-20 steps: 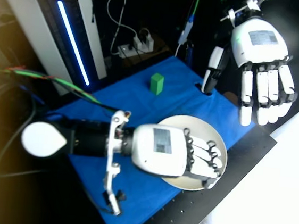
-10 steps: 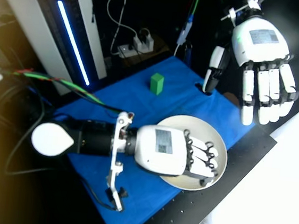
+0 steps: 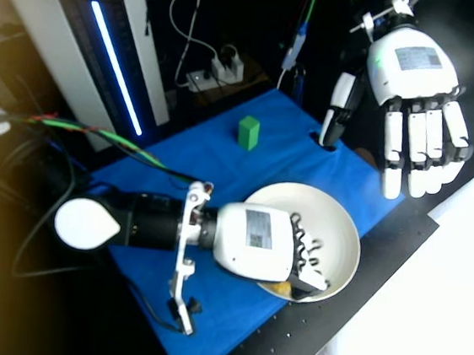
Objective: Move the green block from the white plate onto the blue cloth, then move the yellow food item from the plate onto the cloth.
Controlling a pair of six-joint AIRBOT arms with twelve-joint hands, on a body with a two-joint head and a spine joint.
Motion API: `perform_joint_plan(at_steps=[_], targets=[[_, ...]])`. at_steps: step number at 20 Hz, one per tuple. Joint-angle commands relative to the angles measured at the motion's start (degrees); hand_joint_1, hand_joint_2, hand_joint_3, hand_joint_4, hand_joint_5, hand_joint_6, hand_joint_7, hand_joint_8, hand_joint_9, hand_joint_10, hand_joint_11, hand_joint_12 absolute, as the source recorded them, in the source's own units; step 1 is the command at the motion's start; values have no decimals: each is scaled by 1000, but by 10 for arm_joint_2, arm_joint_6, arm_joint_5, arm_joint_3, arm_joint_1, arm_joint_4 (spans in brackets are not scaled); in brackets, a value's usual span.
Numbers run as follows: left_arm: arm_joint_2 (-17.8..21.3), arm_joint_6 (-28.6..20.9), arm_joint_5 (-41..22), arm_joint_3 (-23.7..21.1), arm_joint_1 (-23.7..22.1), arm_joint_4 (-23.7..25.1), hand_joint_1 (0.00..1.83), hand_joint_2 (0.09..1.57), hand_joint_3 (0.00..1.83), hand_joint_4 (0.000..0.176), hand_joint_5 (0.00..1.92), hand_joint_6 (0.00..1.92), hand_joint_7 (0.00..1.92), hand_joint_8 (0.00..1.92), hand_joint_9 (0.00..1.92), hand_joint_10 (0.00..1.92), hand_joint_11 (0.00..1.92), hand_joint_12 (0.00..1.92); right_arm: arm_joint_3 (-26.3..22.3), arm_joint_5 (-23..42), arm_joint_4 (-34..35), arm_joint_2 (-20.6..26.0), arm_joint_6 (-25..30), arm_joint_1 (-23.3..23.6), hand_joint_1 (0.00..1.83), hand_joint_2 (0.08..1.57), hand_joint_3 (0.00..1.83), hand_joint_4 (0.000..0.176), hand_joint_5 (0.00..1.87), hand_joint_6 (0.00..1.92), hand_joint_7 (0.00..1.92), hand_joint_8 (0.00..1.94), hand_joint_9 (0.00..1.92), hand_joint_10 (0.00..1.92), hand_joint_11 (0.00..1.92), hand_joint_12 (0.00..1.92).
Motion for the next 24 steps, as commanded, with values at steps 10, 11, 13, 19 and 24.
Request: perform_joint_plan(at_steps=[10, 11, 13, 19, 24], targets=[[-2, 2, -40, 3, 1, -6, 737, 830, 0, 157, 156, 0, 294, 0, 318, 5, 0, 879, -17, 84, 36, 15, -3, 12, 1281, 1058, 1, 0, 1327, 114, 1047, 1093, 670, 1091, 189, 1822], [-2, 2, -39, 3, 3, -8, 747, 830, 0, 162, 157, 1, 290, 0, 328, 7, 0, 891, -28, 95, 37, 23, -3, 15, 1278, 1071, 0, 0, 1299, 133, 1029, 1135, 658, 1166, 225, 1848], [-2, 2, -38, 4, 6, -12, 753, 816, 0, 148, 171, 3, 309, 4, 368, 13, 0, 947, -58, 125, 40, 44, -3, 19, 1263, 1089, 0, 0, 1216, 511, 909, 1151, 642, 1000, 259, 1773], [-1, 2, -37, 6, 18, -23, 828, 828, 5, 161, 164, 0, 300, 1, 339, 3, 0, 758, -129, 190, 41, 100, -3, 22, 1250, 1107, 0, 0, 1153, 765, 857, 1094, 764, 379, 138, 1523], [1, 2, -38, 7, 24, -30, 831, 813, 0, 175, 140, 0, 314, 0, 311, 1, 0, 693, -208, 225, 34, 169, -3, 22, 1265, 1102, 0, 0, 1174, 405, 938, 1293, 737, 1464, 513, 1904]])
